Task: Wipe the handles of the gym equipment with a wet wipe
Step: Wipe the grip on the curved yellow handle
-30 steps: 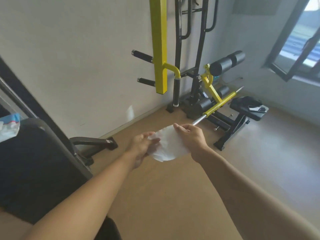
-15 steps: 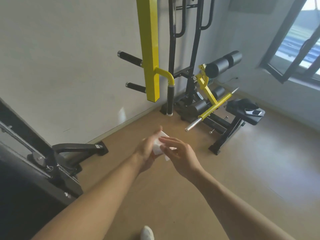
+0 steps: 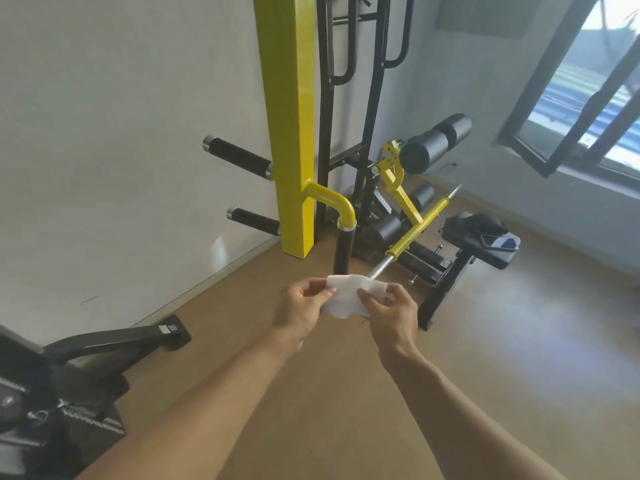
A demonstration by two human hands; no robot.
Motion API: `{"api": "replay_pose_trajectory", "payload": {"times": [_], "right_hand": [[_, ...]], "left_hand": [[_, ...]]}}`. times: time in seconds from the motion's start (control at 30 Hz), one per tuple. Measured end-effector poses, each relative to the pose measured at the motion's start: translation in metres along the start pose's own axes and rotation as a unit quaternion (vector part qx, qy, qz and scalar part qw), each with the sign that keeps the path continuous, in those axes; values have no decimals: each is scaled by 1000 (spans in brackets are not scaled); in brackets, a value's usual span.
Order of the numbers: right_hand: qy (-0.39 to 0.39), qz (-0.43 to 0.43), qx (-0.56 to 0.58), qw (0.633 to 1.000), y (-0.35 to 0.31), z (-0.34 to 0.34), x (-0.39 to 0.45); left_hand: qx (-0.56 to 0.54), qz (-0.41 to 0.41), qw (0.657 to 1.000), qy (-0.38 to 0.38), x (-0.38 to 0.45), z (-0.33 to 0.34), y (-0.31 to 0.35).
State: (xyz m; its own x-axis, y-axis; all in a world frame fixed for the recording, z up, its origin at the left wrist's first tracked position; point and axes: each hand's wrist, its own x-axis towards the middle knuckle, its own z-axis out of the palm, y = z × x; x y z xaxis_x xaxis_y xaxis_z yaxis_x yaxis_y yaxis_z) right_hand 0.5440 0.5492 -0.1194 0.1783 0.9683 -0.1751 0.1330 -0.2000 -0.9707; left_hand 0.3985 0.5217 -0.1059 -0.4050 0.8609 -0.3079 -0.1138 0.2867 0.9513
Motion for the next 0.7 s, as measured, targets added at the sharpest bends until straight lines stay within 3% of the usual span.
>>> {"api": "replay_pose_trajectory", "payload": {"times": [0.1,0.17,0.23,0.33,0.4,0.5,0.57,0.63,0.7], "right_hand": [[109,-16,90,990,-21,-2,27],[134,-27,102,985,-34,-1,45],[62,-65,39,995,-42,6,52],[-132,-145,34,980,-41,19,44],[-181,-200,49,962,-30,21,46],[-150,-177,41,972,-32,23,65],[-169,-170,18,971,-37,26,81],[-223,-215,-52,949,-38,30,89],[-256,-254,-107,927,-32,33,93]], "left_hand": [[12,70,997,34,11,14,15],[17,120,991,63,19,19,30],[36,159,985,64,25,22,45],[87,216,968,91,33,26,61],[140,309,928,153,32,25,70],[244,509,805,184,29,21,87],[334,568,735,160,35,21,100],[410,546,717,142,43,23,106],[451,493,731,138,47,26,105]]}}
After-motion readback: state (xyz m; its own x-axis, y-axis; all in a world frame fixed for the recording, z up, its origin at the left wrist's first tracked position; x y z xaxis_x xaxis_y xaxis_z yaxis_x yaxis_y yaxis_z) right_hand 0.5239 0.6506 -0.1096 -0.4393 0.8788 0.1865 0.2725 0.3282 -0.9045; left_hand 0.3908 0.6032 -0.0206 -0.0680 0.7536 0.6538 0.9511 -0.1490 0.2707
